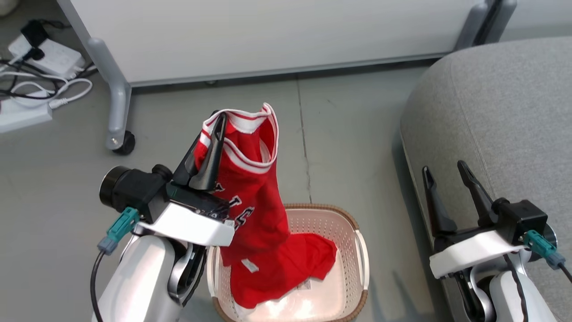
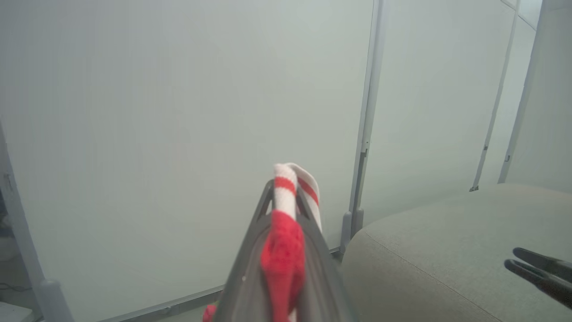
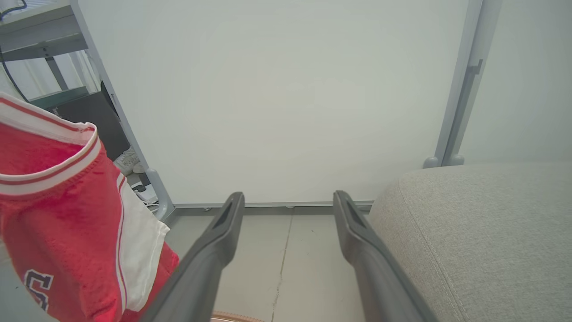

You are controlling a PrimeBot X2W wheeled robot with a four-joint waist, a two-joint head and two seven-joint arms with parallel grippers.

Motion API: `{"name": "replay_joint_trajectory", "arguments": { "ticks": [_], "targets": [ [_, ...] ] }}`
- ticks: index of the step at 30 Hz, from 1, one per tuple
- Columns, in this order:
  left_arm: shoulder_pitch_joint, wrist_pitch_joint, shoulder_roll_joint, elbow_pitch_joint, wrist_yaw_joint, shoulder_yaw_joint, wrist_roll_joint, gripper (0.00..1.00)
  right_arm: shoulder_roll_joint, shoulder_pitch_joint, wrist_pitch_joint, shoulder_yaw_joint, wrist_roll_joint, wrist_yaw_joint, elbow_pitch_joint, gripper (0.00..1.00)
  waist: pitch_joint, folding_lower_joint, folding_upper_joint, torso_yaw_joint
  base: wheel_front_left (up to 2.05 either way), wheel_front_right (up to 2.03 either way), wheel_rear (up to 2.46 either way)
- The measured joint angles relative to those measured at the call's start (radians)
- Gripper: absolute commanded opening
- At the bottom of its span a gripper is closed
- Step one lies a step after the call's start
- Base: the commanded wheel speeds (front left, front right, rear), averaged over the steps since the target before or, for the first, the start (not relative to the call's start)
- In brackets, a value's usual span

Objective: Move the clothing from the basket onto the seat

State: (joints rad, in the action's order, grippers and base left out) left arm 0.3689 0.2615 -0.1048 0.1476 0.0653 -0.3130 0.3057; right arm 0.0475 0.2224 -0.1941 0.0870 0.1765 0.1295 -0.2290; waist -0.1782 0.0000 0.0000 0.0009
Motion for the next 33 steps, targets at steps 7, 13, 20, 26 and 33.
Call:
{"name": "replay_joint_trajectory", "arguments": {
  "ticks": [7, 13, 20, 26, 33],
  "targets": [
    [-0.067, -0.024, -0.009, -0.083, -0.016, -0.003, 0.014, 0.0, 0.0, -0.048, 0.021, 0.001, 0.001, 0.0, 0.018, 1.0, 0.067, 0.0, 0.0, 0.003, 0.0, 0.0, 0.0],
    [-0.12, -0.047, -0.013, -0.138, -0.032, -0.016, 0.015, 0.0, 0.0, -0.091, 0.037, 0.001, 0.008, 0.0, 0.03, 1.0, 0.111, 0.0, 0.0, 0.0, 0.0, 0.0, 0.0],
    [-0.159, -0.067, -0.021, -0.179, -0.046, -0.021, 0.021, 0.0, 0.0, -0.116, 0.048, -0.001, 0.017, 0.0, 0.05, 1.0, 0.139, 0.0, 0.0, -0.003, 0.0, 0.0, 0.0],
    [-0.163, -0.076, -0.029, -0.194, -0.05, -0.024, 0.03, 0.0, 0.0, -0.128, 0.052, 0.003, 0.023, 0.0, 0.054, 1.0, 0.143, 0.0, 0.0, -0.002, 0.0, 0.0, 0.0],
    [-0.165, -0.078, -0.035, -0.198, -0.052, -0.029, 0.031, 0.0, 0.0, -0.126, 0.053, 0.026, 0.024, 0.0, 0.06, 1.0, 0.141, 0.0, 0.0, 0.001, 0.0, 0.0, 0.0]
  ]
}}
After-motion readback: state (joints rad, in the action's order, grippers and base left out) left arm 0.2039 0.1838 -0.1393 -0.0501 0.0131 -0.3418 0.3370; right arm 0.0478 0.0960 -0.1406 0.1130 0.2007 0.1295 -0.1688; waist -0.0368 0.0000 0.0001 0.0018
